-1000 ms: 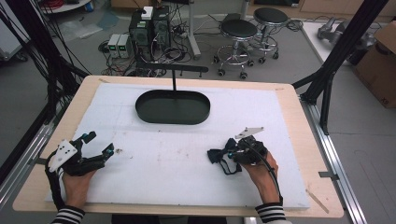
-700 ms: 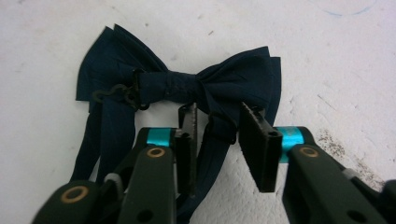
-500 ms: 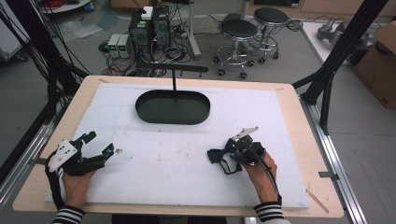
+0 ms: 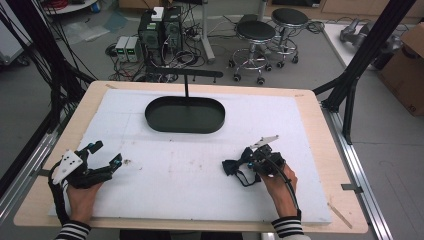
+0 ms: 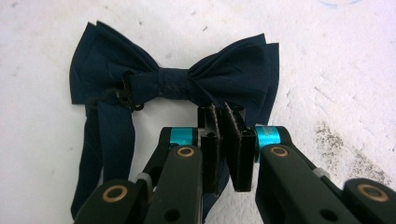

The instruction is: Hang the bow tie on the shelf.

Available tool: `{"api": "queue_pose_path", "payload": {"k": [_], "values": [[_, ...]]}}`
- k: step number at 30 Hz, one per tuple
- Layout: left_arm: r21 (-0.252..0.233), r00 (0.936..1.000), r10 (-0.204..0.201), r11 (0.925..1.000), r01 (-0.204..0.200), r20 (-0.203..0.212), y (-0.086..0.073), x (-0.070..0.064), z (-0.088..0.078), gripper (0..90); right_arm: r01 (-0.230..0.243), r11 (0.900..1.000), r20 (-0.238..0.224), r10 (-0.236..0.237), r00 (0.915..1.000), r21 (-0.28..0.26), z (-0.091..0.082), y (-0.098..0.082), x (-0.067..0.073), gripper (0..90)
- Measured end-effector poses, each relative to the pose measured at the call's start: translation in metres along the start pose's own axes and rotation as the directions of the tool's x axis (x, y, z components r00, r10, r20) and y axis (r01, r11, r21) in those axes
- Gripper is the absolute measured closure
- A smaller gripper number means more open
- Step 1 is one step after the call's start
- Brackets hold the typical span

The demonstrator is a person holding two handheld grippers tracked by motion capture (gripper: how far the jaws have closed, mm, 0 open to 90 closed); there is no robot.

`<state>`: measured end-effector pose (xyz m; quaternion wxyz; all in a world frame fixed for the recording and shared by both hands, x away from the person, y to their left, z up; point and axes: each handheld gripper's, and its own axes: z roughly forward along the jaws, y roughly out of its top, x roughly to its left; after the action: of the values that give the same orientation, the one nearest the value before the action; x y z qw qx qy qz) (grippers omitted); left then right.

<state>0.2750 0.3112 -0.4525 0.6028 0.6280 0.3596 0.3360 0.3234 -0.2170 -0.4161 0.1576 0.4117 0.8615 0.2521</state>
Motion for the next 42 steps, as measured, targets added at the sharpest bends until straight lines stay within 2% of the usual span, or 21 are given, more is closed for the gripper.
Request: {"api": "queue_pose_path", "payload": {"k": [7,11,16,17,18,19,20,22,23,26,27,28,29,30,33,34,36,39,40,41,42], "values": [[-0.001,1.0000,0.001,1.0000,-0.001,0.000,0.000,0.000,0.000,14.0,-0.030,0.998,-0.017,0.029,0.9994,-0.059,-0.001,-0.002,0.000,85.1],[-0.001,1.0000,0.000,1.0000,0.000,0.000,0.000,0.000,0.000,14.0,-0.071,0.987,-0.058,0.063,0.9963,-0.147,-0.005,-0.004,-0.002,85.1],[-0.001,1.0000,0.001,1.0000,-0.001,0.000,0.000,0.000,0.000,14.0,-0.110,0.964,-0.076,0.094,0.9926,-0.241,-0.012,-0.006,-0.005,85.1],[-0.001,1.0000,0.001,1.0000,-0.001,0.001,0.000,0.000,0.000,14.0,-0.110,0.964,-0.076,0.094,0.9926,-0.241,-0.012,-0.006,-0.005,85.1],[-0.001,1.0000,0.001,1.0000,-0.001,0.001,0.000,0.000,0.000,14.0,-0.126,0.951,-0.092,0.104,0.9904,-0.282,-0.014,-0.007,-0.006,85.1],[-0.001,1.0000,0.001,1.0000,-0.001,0.001,0.000,0.000,0.000,14.0,-0.134,0.944,-0.098,0.109,0.9892,-0.302,-0.015,-0.008,-0.006,85.1],[-0.001,1.0000,0.001,1.0000,-0.001,0.001,0.000,0.000,0.000,14.0,-0.134,0.944,-0.098,0.109,0.9892,-0.302,-0.015,-0.008,-0.006,85.1],[0.000,1.0000,0.001,1.0000,-0.001,0.001,0.000,0.000,0.000,14.0,-0.138,0.930,-0.100,0.111,0.9888,-0.341,-0.016,-0.009,-0.006,85.1],[0.001,1.0000,0.001,1.0000,-0.001,0.001,0.000,0.000,0.000,14.0,-0.139,0.915,-0.102,0.108,0.9889,-0.378,-0.018,-0.010,-0.005,85.2],[0.001,1.0000,0.001,1.0000,-0.001,0.001,0.000,0.000,0.000,14.0,-0.145,0.886,-0.104,0.110,0.9885,-0.440,-0.023,-0.010,-0.004,85.2],[0.001,1.0000,0.001,1.0000,-0.001,0.001,0.000,0.000,0.000,14.1,-0.145,0.886,-0.104,0.110,0.9885,-0.440,-0.023,-0.010,-0.004,85.2],[0.000,1.0000,0.000,1.0000,0.000,0.001,0.000,0.000,0.000,14.0,-0.150,0.867,-0.107,0.113,0.9879,-0.474,-0.026,-0.010,-0.004,85.3],[0.000,1.0000,0.000,1.0000,0.000,0.001,0.000,0.000,0.000,14.0,-0.150,0.867,-0.107,0.113,0.9879,-0.474,-0.026,-0.010,-0.004,85.3],[0.000,1.0000,0.000,1.0000,0.000,0.001,0.000,0.000,0.000,14.0,-0.145,0.856,-0.095,0.113,0.9891,-0.496,-0.029,-0.010,-0.003,85.4],[0.000,1.0000,0.000,1.0000,0.000,0.001,0.000,0.000,0.000,14.0,-0.130,0.842,-0.080,0.103,0.9914,-0.524,-0.031,-0.010,-0.001,85.4],[0.000,1.0000,0.000,1.0000,0.000,0.001,0.000,0.000,0.000,14.1,-0.130,0.842,-0.080,0.103,0.9914,-0.524,-0.031,-0.010,-0.001,85.4],[0.000,1.0000,0.000,1.0000,0.000,0.001,0.000,0.000,0.000,14.0,-0.128,0.829,-0.082,0.099,0.9916,-0.545,-0.033,-0.010,0.000,85.4],[0.000,1.0000,0.001,1.0000,-0.001,0.001,0.000,0.000,0.000,14.0,-0.123,0.822,-0.075,0.097,0.9924,-0.556,-0.034,-0.009,0.001,85.4],[0.000,1.0000,0.001,1.0000,-0.001,0.001,0.000,0.000,0.000,14.0,-0.123,0.812,-0.074,0.098,0.9924,-0.570,-0.035,-0.009,0.002,85.4],[0.000,1.0000,0.001,1.0000,-0.001,0.001,0.000,0.000,0.000,14.0,-0.123,0.812,-0.074,0.098,0.9924,-0.570,-0.035,-0.009,0.002,85.4],[0.000,1.0000,0.001,1.0000,-0.001,0.001,0.000,0.000,0.000,14.0,-0.130,0.800,-0.076,0.106,0.9915,-0.585,-0.037,-0.007,0.003,85.5]]}}
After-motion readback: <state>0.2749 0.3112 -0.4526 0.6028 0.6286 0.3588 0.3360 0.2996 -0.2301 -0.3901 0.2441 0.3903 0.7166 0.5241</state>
